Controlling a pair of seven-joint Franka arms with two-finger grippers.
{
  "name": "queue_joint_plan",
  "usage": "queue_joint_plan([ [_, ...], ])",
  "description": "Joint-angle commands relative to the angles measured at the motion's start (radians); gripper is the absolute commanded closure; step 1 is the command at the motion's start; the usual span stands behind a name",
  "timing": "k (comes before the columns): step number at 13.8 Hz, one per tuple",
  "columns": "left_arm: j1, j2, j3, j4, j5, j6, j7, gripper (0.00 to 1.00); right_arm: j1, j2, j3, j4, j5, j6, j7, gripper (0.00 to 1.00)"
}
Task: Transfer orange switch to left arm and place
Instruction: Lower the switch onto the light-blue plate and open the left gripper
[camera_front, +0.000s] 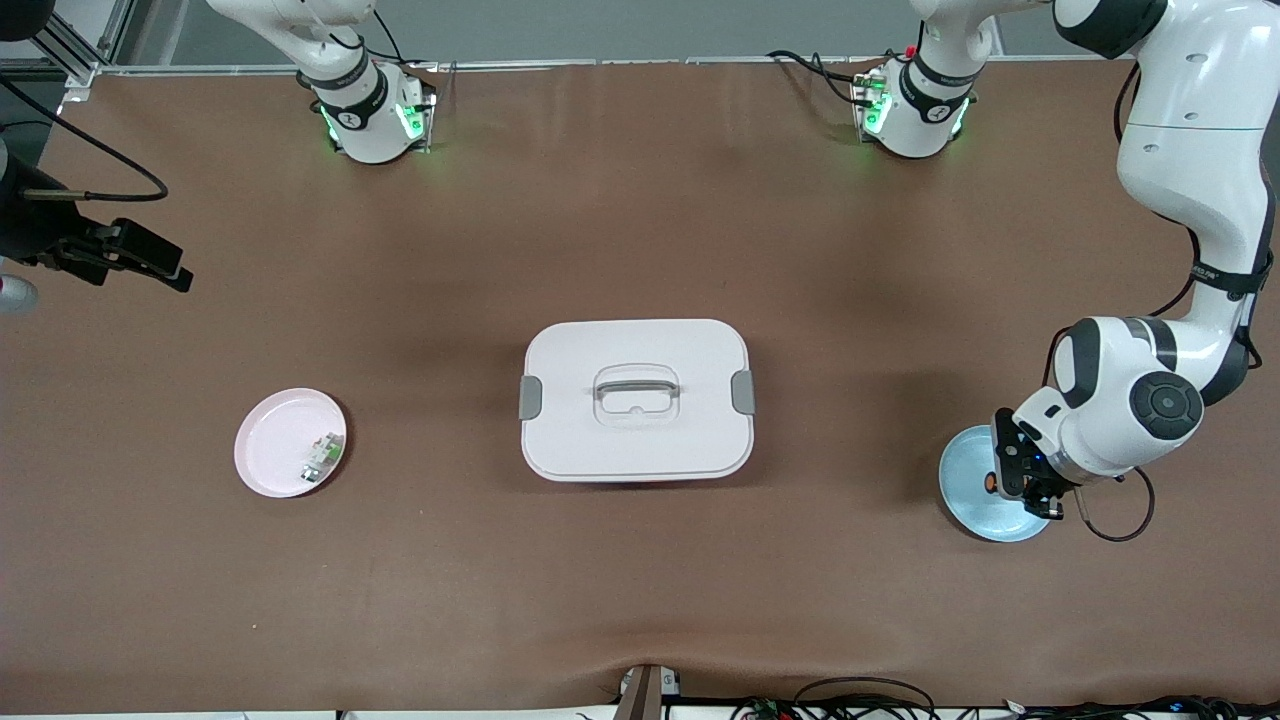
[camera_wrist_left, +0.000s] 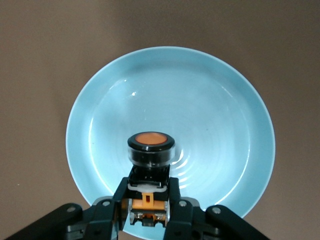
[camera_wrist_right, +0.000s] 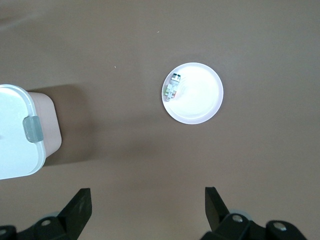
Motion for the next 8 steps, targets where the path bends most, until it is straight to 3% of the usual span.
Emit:
queue_joint_plan([
  [1, 0.003, 0.018, -0.003, 0.007, 0.024, 0.030, 0.027, 1.00, -0.047, -0.025, 0.011, -0.030, 0.008, 0.000, 0.002, 0.00],
  [6, 0.006, 0.020, -0.003, -0.007, 0.030, 0.031, 0.035, 1.00, -0.061, -0.016, 0.014, -0.022, 0.007, 0.000, -0.003, 0.00],
  [8, 0.007, 0.020, -0.004, -0.010, 0.031, 0.033, 0.035, 0.83, -0.060, -0.022, 0.017, -0.021, -0.002, -0.016, 0.013, 0.00],
])
